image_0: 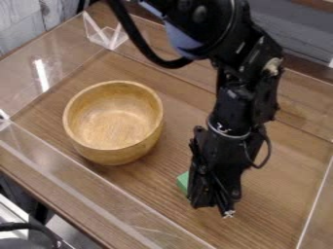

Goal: Put the green block in the brown bowl

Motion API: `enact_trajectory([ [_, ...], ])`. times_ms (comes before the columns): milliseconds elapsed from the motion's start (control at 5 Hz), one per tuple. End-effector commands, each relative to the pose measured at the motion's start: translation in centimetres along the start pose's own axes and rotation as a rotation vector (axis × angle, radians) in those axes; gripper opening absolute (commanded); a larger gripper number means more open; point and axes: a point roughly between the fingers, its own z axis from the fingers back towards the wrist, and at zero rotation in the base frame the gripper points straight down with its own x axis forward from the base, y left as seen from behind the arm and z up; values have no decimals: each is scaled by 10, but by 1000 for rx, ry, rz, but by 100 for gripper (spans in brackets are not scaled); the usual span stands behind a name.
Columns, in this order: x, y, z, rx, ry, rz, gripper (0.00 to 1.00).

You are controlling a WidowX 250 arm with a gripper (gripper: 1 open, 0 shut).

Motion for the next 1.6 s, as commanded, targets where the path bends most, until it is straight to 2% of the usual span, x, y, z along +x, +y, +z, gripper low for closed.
enact_trajectory([
  [0, 0, 1, 12, -10, -39, 13, 0],
  [400, -7, -2, 16, -78, -35, 68, 0],
  [600, -9, -2, 18, -103, -35, 92, 0],
  [1000, -10, -2, 20, -133, -33, 120, 0],
  [1400, -9, -1, 24, -151, -32, 133, 0],
])
